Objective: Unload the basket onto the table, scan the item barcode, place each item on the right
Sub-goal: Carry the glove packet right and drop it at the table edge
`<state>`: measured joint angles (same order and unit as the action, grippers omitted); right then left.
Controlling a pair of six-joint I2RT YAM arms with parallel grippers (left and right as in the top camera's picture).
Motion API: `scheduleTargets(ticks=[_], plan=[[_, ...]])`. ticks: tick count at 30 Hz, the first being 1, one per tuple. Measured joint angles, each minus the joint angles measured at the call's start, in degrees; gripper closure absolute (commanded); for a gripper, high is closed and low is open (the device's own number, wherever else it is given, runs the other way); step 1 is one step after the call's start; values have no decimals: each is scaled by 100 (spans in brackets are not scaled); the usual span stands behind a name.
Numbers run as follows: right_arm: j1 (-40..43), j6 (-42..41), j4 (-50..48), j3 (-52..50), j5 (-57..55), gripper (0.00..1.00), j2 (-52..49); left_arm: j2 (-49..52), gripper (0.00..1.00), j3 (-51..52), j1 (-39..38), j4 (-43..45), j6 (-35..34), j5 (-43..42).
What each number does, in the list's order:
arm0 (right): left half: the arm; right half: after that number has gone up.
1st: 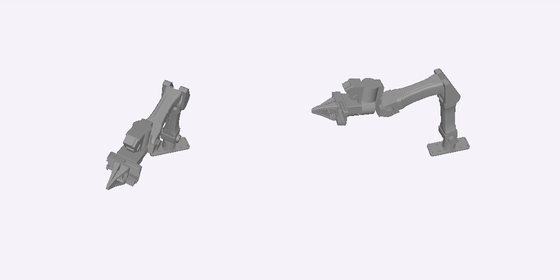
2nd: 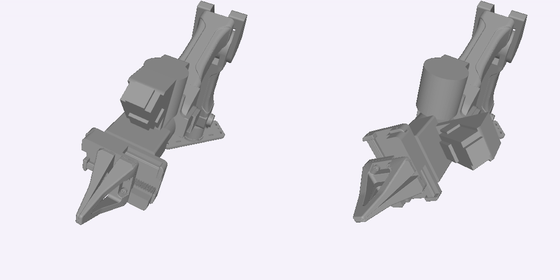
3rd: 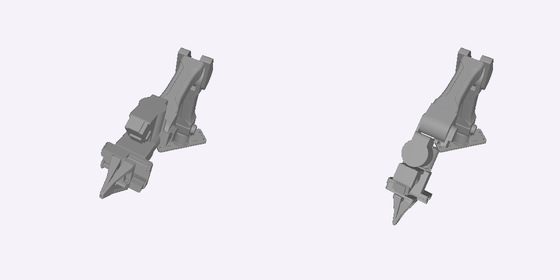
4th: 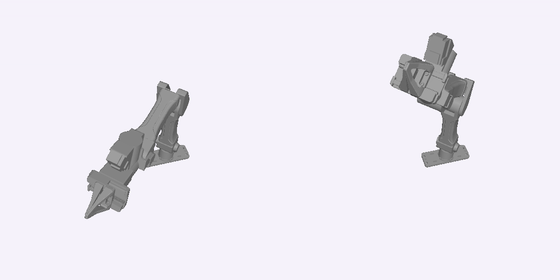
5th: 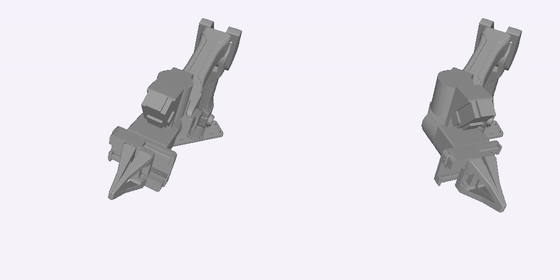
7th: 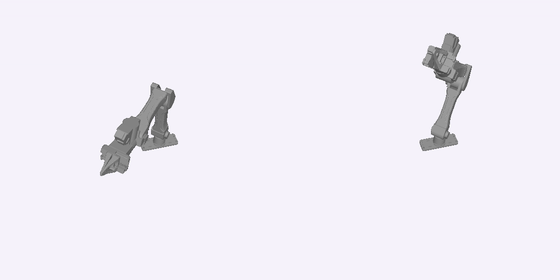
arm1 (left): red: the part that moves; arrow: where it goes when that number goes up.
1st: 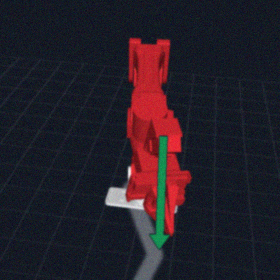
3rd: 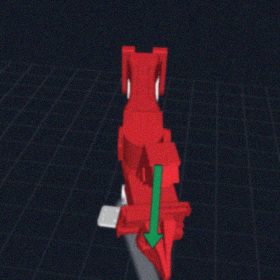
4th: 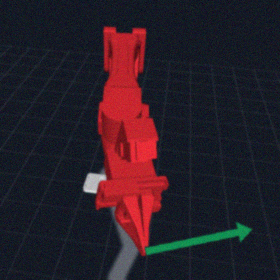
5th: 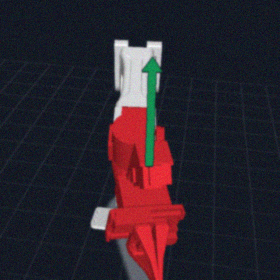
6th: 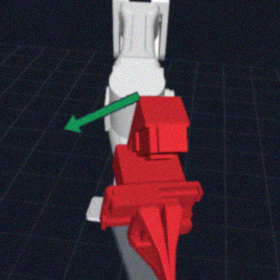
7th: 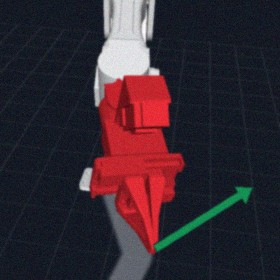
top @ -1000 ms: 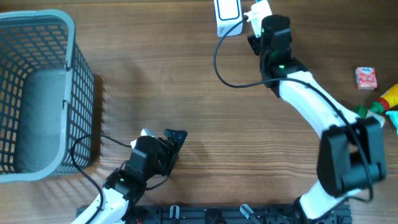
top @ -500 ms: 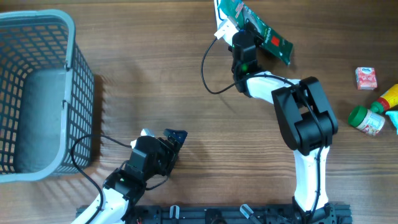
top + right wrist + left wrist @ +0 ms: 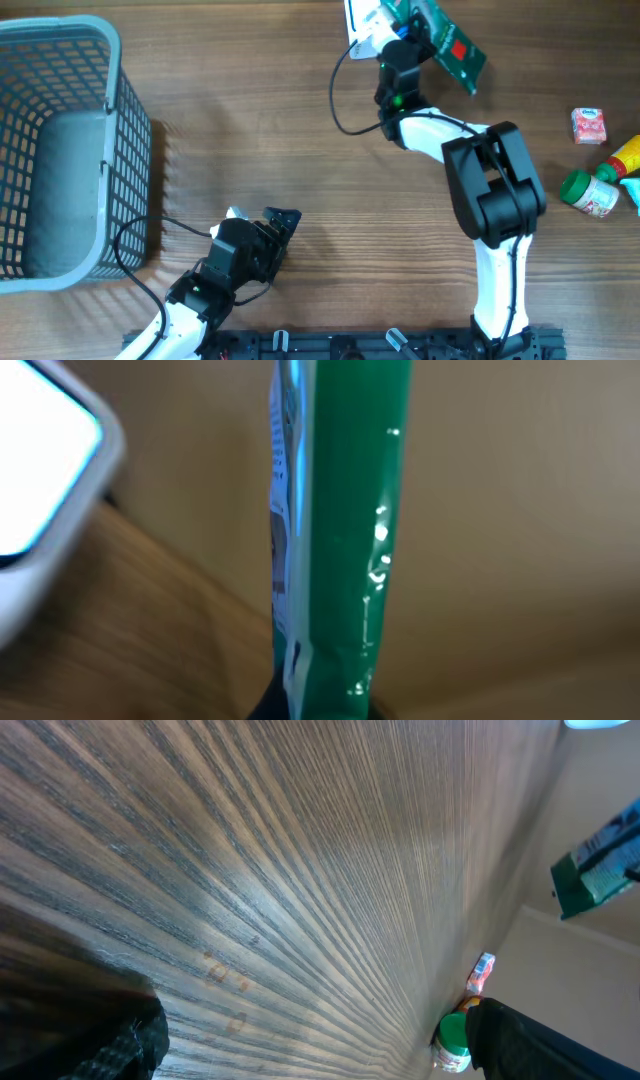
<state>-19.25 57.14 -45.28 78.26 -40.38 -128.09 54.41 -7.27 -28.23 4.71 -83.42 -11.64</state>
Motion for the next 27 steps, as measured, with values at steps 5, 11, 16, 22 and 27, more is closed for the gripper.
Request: scheduleTargets(ticks=[5,11,16,22,27], plan=[[686,-155,1499,22,-59,96,1095,0,0,2,0,0,-2,-24],[1823,-1550,3875,120,129,95,1613,2,0,0,0,0,-2,-39],[2605,-2719,4260,68,157,80,1556,0,0,2,0,0,0,-39],[3053,-3263,4570,66,114,6,1556,0,0,2,0,0,0,-39],[2879,-3633,4708,59,136,1,1749,0,0,2,0,0,0,-39]])
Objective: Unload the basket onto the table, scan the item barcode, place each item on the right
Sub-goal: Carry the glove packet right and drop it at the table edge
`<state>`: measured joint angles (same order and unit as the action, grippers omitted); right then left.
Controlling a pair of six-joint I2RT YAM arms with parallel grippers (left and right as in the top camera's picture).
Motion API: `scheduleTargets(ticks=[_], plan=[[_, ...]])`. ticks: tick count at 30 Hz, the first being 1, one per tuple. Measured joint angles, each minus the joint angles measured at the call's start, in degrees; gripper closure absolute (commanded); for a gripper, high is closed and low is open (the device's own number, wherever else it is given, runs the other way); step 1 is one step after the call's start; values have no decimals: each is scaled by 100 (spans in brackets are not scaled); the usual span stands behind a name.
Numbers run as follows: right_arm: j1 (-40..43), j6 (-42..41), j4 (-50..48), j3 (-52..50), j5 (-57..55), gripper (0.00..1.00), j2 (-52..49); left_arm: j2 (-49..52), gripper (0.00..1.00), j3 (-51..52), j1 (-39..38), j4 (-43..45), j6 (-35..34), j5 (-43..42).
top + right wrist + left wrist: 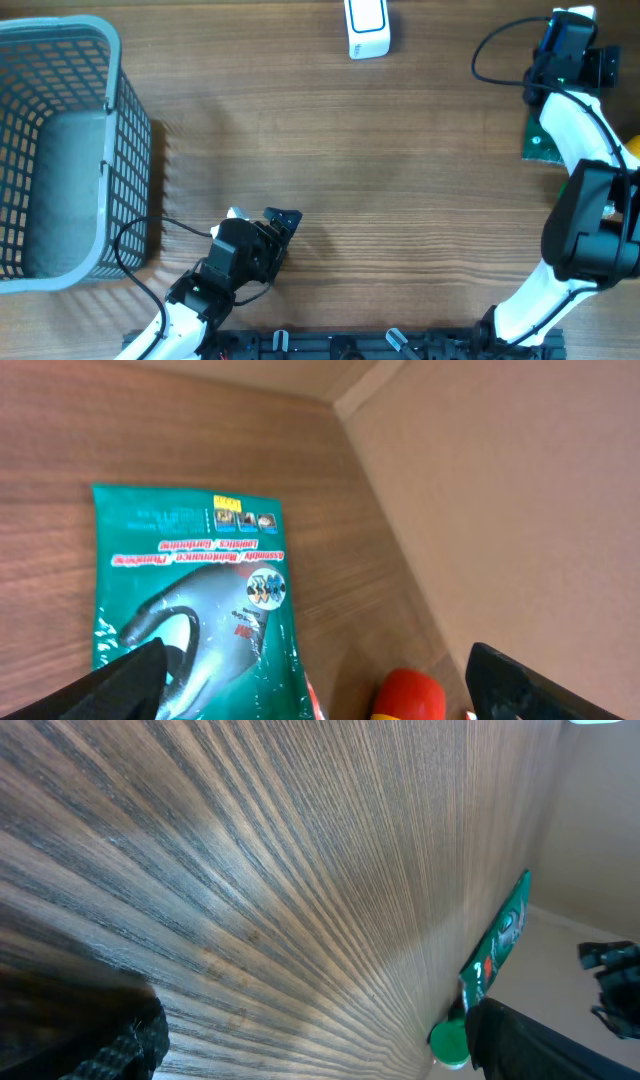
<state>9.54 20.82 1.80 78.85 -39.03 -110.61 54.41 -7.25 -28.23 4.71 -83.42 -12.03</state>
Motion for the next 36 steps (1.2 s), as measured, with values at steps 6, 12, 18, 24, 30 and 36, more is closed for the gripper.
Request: scheduleTargets(ticks=[6,12,18,24,30,36], plan=[[-625,-396,597,-4,544,0,1663,0,0,0,0,-2,0,0],[-1456,-1838,2612,4,1862,0,3180,0,0,0,0,-2,-2,-24],[-1502,-4295,4234,7,4144,0,4555,0,0,0,0,-2,0,-24],[-1502,-5619,5445,4,4743,0,4892,2,0,0,0,-2,0,-24],[-1502,-5143,5123,4,4758,1,4920,0,0,0,0,-2,0,-24],[-1637,-4229,4750,-7,4760,0,5219,0,0,0,0,-2,0,-24]])
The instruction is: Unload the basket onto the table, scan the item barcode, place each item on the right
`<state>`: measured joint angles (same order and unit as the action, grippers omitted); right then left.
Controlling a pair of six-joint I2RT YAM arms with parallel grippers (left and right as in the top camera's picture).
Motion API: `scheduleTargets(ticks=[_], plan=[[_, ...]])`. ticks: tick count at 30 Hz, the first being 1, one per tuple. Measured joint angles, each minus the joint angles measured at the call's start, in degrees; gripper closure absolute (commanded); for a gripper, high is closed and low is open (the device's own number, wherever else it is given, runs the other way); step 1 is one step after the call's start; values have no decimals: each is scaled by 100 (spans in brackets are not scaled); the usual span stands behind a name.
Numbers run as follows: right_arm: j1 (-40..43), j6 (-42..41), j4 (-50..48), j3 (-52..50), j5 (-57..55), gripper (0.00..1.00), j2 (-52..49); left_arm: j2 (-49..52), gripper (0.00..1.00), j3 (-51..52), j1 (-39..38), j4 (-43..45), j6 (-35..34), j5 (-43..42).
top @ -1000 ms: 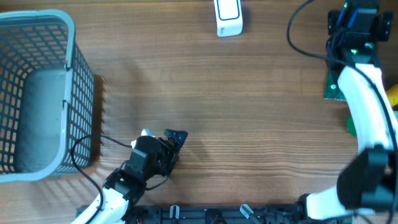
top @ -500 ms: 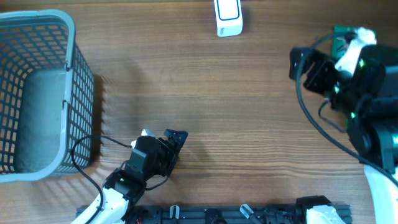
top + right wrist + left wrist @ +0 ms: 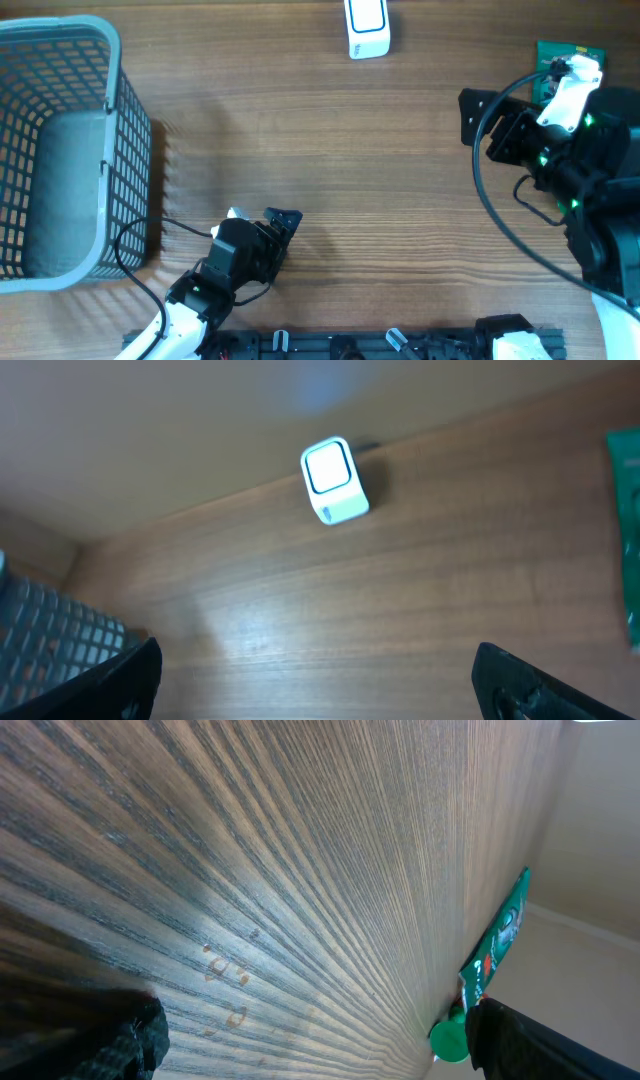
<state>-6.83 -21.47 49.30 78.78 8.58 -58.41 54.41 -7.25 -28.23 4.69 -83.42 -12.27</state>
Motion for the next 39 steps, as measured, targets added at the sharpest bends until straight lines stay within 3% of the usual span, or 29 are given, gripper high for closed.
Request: scheduleTargets(ticks=[5,14,33,39], plan=[[0,780,-592,-564,-66,0,1134,0,0,0,0,0,0,0],[0,1005,-2319,-2409,-391,0,3217,2,0,0,0,0,-2,-2],[330,1029,-5781,-5917,-352,0,5661,2,0,0,0,0,0,-2],[656,1029,-6253,-6704,-348,0,5731,0,0,0,0,0,-2,-2]])
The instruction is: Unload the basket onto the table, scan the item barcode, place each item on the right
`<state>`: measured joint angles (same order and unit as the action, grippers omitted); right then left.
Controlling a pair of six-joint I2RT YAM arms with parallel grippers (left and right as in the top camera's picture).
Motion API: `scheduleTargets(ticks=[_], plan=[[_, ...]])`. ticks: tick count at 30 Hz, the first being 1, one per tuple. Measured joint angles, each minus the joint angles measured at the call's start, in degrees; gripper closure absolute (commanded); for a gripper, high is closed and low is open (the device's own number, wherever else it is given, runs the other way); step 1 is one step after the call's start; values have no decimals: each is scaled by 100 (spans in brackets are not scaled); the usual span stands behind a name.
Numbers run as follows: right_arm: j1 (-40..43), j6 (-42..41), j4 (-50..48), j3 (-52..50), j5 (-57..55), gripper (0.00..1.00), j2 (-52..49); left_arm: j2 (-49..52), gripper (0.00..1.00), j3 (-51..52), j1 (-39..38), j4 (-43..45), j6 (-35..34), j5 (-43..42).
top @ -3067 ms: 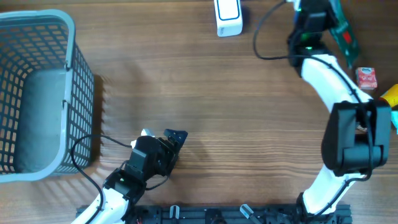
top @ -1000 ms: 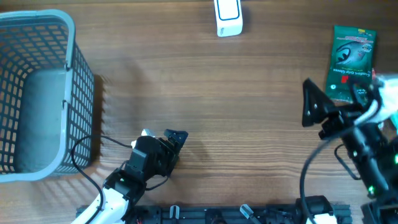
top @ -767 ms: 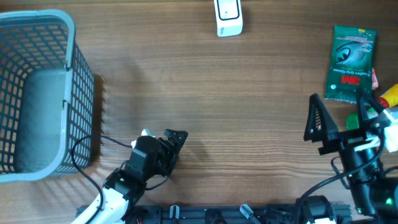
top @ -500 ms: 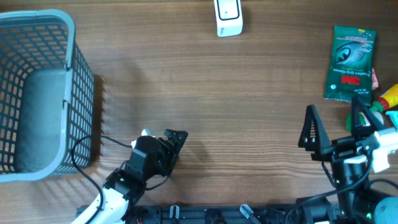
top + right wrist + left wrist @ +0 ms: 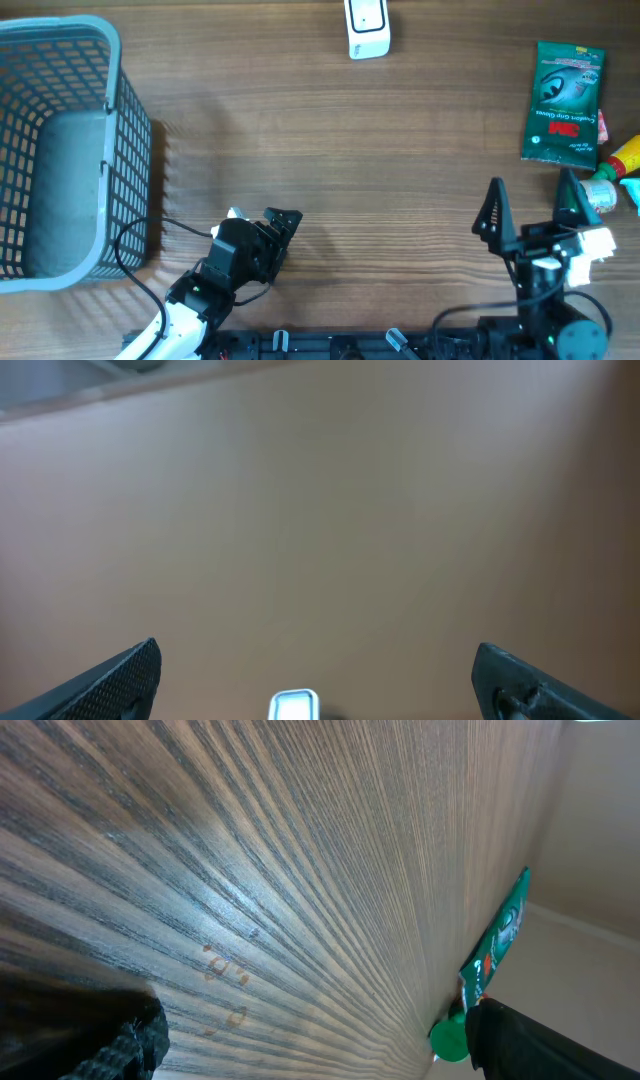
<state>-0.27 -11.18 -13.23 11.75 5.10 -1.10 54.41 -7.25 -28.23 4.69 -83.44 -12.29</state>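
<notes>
The green glove package [image 5: 563, 100] lies flat on the table at the far right, printed face up; the left wrist view shows it edge-on [image 5: 497, 935]. The white scanner [image 5: 366, 26] stands at the back edge and peeks in at the bottom of the right wrist view [image 5: 293, 706]. My right gripper [image 5: 530, 205] is at the front right, well short of the package, open and empty. Its fingers stand wide apart in the right wrist view [image 5: 320, 680]. My left gripper [image 5: 275, 222] rests at the front left, open with nothing in it [image 5: 310, 1040].
A grey mesh basket [image 5: 125, 150] fills the left side. Right of the package, near the table's right edge, stand a green-capped bottle [image 5: 598, 193] and a yellow bottle with a red cap [image 5: 625, 155]. The green cap [image 5: 450, 1040] also shows in the left wrist view.
My right arm was over the right side near the package; now it is drawn back to the front edge, still open and empty. The package is fully uncovered. The left arm has not moved.
My right gripper first held the green package up beside the scanner at the back. Then the package lay on the table at the right with the gripper open over it. The arm then stood apart from it, and now rests at the front.
</notes>
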Motion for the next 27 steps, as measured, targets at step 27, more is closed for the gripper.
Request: scheduleTargets(ticks=[27], plan=[[413,-603,1327,-1139,-236,0,33,2,0,0,0,0,2,0]])
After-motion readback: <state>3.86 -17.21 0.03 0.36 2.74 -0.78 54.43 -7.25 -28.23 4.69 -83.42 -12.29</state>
